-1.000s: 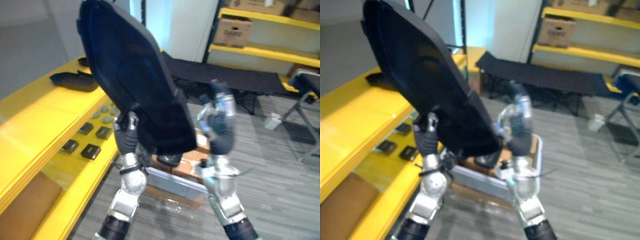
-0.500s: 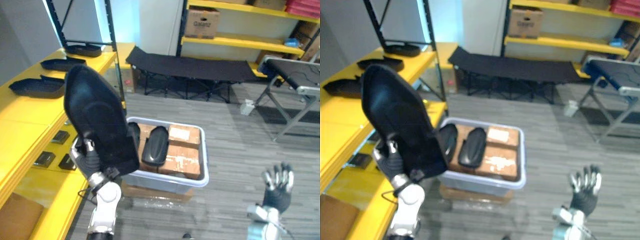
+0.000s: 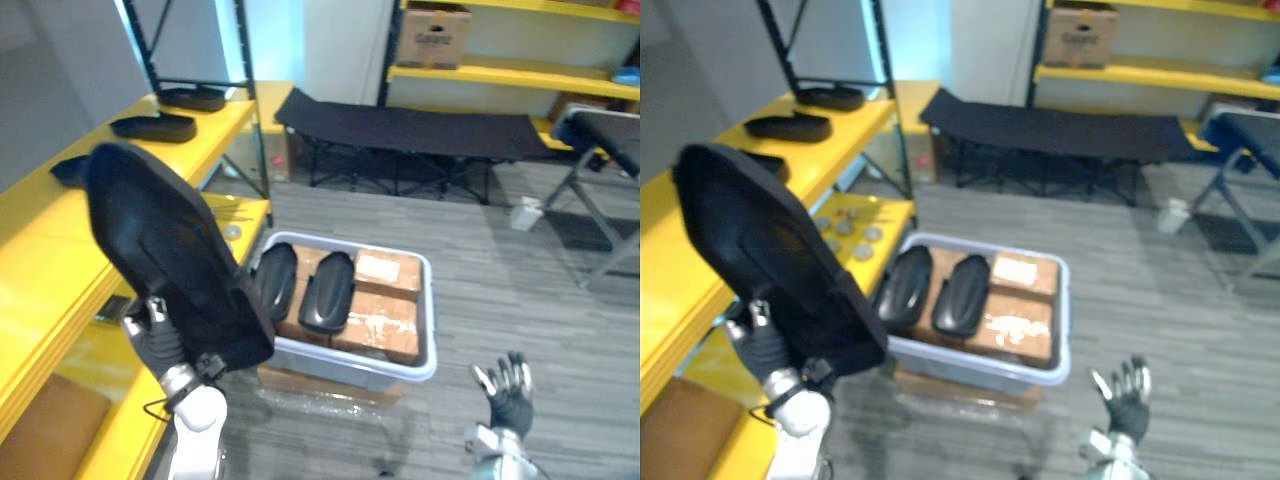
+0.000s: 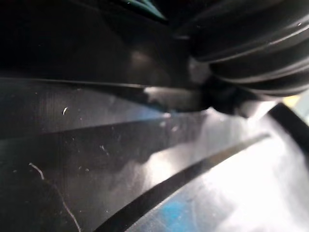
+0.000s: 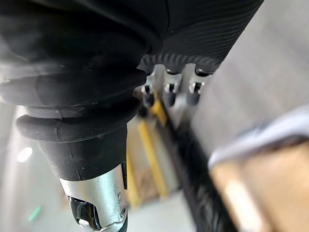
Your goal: Walk over and take plastic housings, then place them on the shelf
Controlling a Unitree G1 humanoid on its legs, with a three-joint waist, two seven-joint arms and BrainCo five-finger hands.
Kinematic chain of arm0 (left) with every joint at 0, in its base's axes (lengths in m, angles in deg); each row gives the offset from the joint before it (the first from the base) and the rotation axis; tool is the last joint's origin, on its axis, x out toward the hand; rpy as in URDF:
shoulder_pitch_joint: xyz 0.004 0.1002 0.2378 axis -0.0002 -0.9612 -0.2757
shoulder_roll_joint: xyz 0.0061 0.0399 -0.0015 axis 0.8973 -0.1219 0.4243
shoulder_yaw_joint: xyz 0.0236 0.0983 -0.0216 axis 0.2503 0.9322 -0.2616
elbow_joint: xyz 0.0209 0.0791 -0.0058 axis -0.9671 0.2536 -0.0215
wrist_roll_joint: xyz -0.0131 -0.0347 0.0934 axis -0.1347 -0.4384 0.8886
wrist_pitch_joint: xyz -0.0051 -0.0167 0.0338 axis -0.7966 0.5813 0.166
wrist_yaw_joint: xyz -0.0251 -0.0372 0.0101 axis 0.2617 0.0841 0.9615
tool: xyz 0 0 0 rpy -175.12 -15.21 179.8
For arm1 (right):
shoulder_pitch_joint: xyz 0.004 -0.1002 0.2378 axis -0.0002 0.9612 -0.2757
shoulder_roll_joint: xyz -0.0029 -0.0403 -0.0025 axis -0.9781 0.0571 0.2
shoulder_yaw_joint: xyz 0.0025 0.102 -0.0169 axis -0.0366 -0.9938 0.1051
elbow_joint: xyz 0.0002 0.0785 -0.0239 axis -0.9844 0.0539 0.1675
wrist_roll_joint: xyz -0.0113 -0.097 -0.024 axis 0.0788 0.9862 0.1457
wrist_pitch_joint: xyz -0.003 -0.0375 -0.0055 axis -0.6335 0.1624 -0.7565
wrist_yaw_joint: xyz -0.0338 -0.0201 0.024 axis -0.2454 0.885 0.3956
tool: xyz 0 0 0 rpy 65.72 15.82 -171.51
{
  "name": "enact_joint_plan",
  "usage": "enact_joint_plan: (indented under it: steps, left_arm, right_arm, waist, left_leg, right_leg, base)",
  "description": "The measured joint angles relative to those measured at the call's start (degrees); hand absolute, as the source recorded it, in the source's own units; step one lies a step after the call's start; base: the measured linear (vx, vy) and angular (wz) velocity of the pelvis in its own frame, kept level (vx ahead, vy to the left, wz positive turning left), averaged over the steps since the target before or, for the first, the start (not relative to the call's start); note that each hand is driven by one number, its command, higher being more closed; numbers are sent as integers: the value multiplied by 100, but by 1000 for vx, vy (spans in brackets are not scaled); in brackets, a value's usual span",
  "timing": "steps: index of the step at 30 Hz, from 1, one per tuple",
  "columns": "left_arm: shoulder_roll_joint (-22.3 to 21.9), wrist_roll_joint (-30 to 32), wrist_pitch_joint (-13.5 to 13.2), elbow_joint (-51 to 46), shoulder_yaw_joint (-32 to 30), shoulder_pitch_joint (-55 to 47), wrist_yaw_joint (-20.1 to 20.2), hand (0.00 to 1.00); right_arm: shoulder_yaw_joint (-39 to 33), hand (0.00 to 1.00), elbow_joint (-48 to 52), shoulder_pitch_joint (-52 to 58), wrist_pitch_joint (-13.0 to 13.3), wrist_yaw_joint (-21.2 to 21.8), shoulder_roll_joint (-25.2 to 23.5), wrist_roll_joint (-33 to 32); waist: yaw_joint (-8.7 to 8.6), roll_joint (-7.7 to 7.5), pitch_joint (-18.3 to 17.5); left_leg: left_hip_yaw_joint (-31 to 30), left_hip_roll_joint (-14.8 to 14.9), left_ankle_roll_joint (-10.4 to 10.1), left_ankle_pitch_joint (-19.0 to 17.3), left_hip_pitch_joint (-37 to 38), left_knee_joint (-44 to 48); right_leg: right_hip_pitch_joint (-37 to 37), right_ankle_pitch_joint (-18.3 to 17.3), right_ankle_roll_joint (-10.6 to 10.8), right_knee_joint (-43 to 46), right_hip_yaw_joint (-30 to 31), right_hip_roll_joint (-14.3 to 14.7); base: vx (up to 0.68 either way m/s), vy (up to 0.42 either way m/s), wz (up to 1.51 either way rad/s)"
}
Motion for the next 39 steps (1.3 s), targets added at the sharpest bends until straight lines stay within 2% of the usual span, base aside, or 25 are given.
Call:
enact_joint_plan:
  steps: [2,3,5,8,9,12,14,15,16,19,20,22,24,25,27,28,29,34,35,37,39]
  left_arm:
    - [-116,40,131,-483,-698,-130,-78,100]
    - [-119,43,166,-574,-873,-188,-101,100]
    - [-188,43,178,-787,-1467,-436,-158,100]
    - [-359,32,154,-925,-1917,-706,-141,100]
    - [-357,17,145,-928,-1945,-745,-113,100]
    - [-352,-81,137,-947,-1949,-757,55,100]
    - [-319,-77,137,-943,-1945,-742,110,100]
    - [-313,-77,138,-917,-1949,-708,102,100]
    - [-313,-77,138,-891,-1946,-691,100,100]
    - [-299,-55,144,-838,-1957,-657,9,100]
    - [-303,-58,152,-801,-1953,-652,-25,100]
    - [-305,-76,156,-792,-1954,-672,-75,100]
    - [-330,-255,155,-796,-1939,-581,-51,100]
    - [-412,-431,150,-796,-1938,-488,36,100]
    - [-415,-682,134,-836,-1870,-486,324,100]
    - [-410,-764,72,-872,-1770,-506,502,100]
    - [-405,-832,-22,-950,-1660,-527,645,100]
    - [-397,-860,-401,-1553,-1459,-561,1283,100]
    - [-343,-848,-537,-1600,-1265,-540,1549,100]
    - [-81,-811,-597,-1602,-1019,-444,1824,100]
    - [208,-762,-658,-1599,-872,-206,2110,100]
  right_arm:
    - [429,0,-9,-447,-51,-13,163,78]
    - [543,0,-17,-546,-68,-9,181,108]
    - [918,0,-34,-894,-357,173,194,-169]
    - [1143,0,-50,-1117,-635,403,131,-339]
    - [1178,0,-50,-1121,-653,393,123,-328]
    - [1191,0,-42,-1124,-650,349,125,-112]
    - [1182,0,-36,-1122,-650,365,129,-115]
    - [1152,0,3,-1132,-650,400,146,-116]
    - [1134,0,28,-1139,-651,417,161,-119]
    - [1148,0,43,-1311,-685,671,245,-204]
    - [1148,0,48,-1396,-740,746,266,-287]
    - [1203,0,186,-1471,-838,800,319,-352]
    - [1212,0,376,-1453,-903,809,369,-347]
    - [1202,0,462,-1452,-914,807,387,-343]
    - [1150,0,523,-1297,-935,749,413,-325]
    - [1098,0,619,-1159,-936,740,489,-271]
    - [1074,0,646,-1107,-936,737,585,-167]
    - [970,0,903,-1029,-922,746,540,-117]
    - [919,0,979,-913,-903,761,528,-122]
    - [704,0,1194,-685,-853,820,459,-127]
    - [439,0,1319,-506,-740,952,443,-135]
  waist:
    - [290,4,63]
    - [366,-3,75]
    - [705,-29,92]
    - [1008,-79,138]
    - [1049,-98,147]
    - [1041,-213,199]
    - [1031,-300,243]
    - [1030,-351,248]
    - [1030,-350,248]
    - [1037,-356,279]
    - [1044,-340,353]
    - [1039,-236,434]
    - [1029,-251,459]
    - [1019,-222,542]
    - [887,-126,583]
    - [852,-63,592]
    - [872,-2,564]
    - [849,-23,577]
    - [767,-31,577]
    - [649,-42,567]
    - [470,-85,534]
  left_leg:
    - [-457,-104,74,90,-17,5]
    - [-573,-129,78,114,-19,8]
    - [-954,-212,126,151,-103,30]
    - [-1429,-326,189,193,-222,31]
    - [-1516,-339,193,196,-230,31]
    - [-1971,-359,271,252,-301,35]
    - [-2136,-358,275,255,-294,37]
    - [-2178,-352,274,255,-287,39]
    - [-2194,-347,274,255,-285,40]
    - [-2038,-350,181,176,-304,199]
    - [-1942,-331,151,35,-314,446]
    - [-1840,-262,32,-332,-562,1095]
    - [-1821,-269,-57,-462,-830,1412]
    - [-1803,-244,-50,-526,-927,1524]
    - [-1272,106,-53,-556,-1003,1584]
    - [-1028,281,-158,-387,-1002,1544]
    - [-990,321,-263,-241,-985,1460]
    - [-1001,122,-105,-87,-870,1078]
    - [-1048,10,-31,-17,-689,860]
    - [-1300,-150,44,155,-555,559]
    - [-1588,-241,116,422,-482,237]
  right_leg:
    - [243,-6,88,41,-472,-89]
    - [303,-12,96,58,-589,-109]
    - [431,-13,97,168,-990,-183]
    - [475,-10,93,511,-1265,-330]
    - [482,-8,89,606,-1255,-359]
    - [466,61,-11,997,-1053,-401]
    - [471,-33,-118,1112,-814,-385]
    - [473,-149,-276,1145,-717,-353]
    - [474,-177,-313,1136,-704,-338]
    - [584,-303,-286,829,-529,-248]
    - [693,-306,-283,721,-453,-194]
    - [787,-501,-180,655,-373,-95]
    - [791,-813,7,582,-444,-55]
    - [862,-952,179,512,-540,-18]
    - [1005,-986,115,511,-872,99]
    - [1079,-1023,54,578,-1065,153]
    - [1064,-1039,29,659,-1080,159]
    - [931,-1126,-113,1076,-1038,-67]
    - [919,-1126,-116,1358,-817,-219]
    - [832,-1131,-152,1787,-323,-346]
    - [592,-1103,-276,2262,181,-384]
  base:
    - [53,27,106]
    - [84,41,102]
    - [72,46,96]
    - [54,81,92]
    - [76,91,85]
    - [94,70,77]
    - [74,24,38]
    - [58,-11,16]
    - [59,-33,3]
    - [29,-59,-27]
    - [-4,-94,-36]
    - [-48,-144,-31]
    - [-73,-177,7]
    - [-132,-223,47]
    - [-106,-179,78]
    - [-31,-97,71]
    - [-14,-46,52]
    - [4,53,23]
    - [45,105,33]
    - [59,107,64]
    - [99,44,86]
